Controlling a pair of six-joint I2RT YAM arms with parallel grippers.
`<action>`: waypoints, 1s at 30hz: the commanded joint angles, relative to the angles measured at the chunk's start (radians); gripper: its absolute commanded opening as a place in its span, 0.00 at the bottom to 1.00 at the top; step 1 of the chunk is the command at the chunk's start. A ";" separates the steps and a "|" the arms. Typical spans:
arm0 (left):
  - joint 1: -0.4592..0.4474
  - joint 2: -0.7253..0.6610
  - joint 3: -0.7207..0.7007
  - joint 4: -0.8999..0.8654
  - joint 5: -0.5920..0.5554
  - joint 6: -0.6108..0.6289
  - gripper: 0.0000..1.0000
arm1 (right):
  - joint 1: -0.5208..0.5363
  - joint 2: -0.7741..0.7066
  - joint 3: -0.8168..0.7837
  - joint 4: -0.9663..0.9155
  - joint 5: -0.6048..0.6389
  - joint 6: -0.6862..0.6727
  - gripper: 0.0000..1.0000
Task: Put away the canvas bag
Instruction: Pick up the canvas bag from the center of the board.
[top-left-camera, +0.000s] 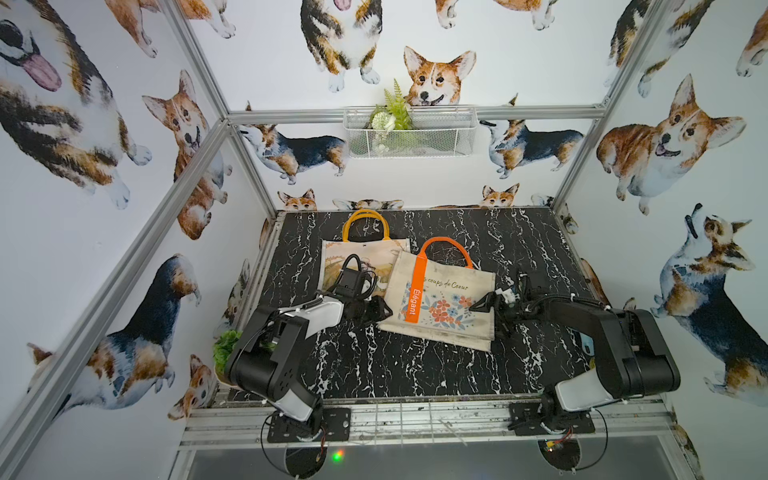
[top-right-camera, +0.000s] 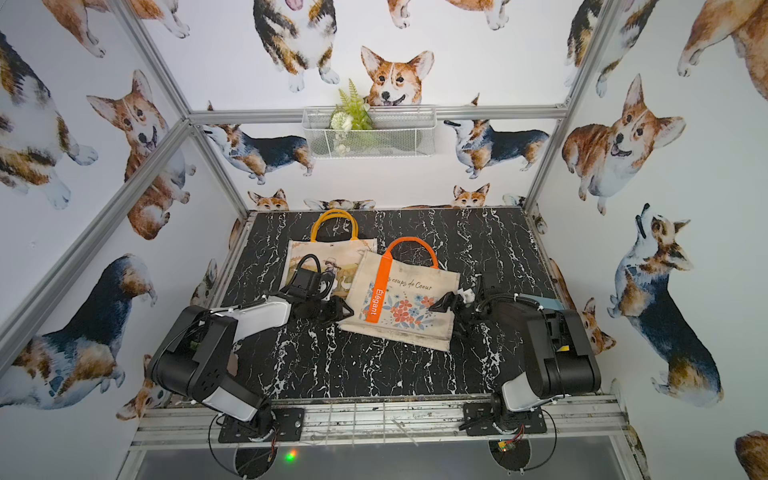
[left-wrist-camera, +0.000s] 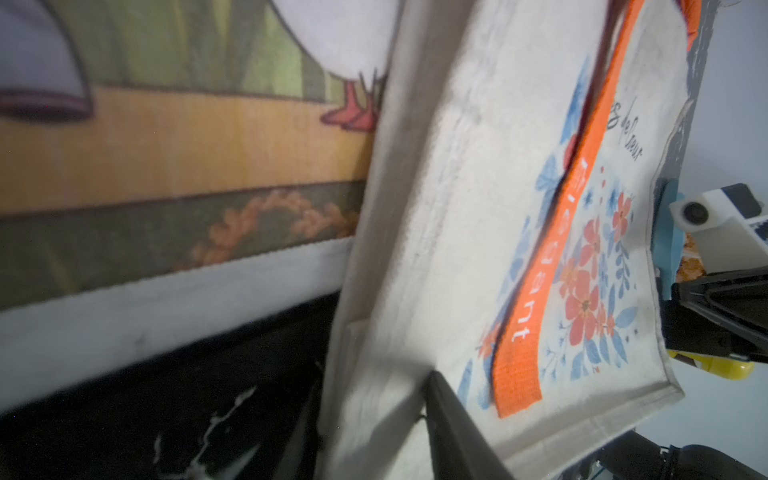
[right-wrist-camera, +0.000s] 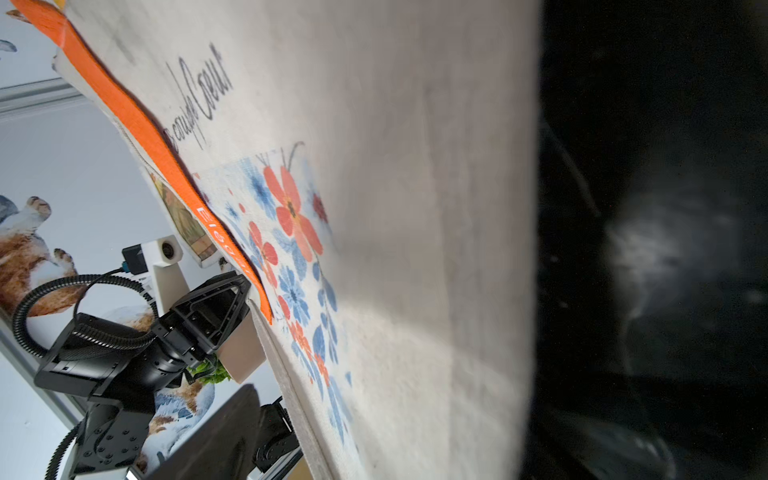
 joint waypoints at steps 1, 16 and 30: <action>-0.004 -0.013 -0.018 0.002 0.064 -0.053 0.19 | 0.007 0.003 -0.038 0.006 0.091 0.054 0.81; -0.002 -0.229 0.249 -0.301 0.106 -0.030 0.00 | 0.006 -0.295 0.185 -0.390 0.146 0.041 0.05; 0.314 -0.143 0.692 -0.529 0.194 0.043 0.00 | 0.108 0.134 0.948 -0.498 -0.100 0.143 0.03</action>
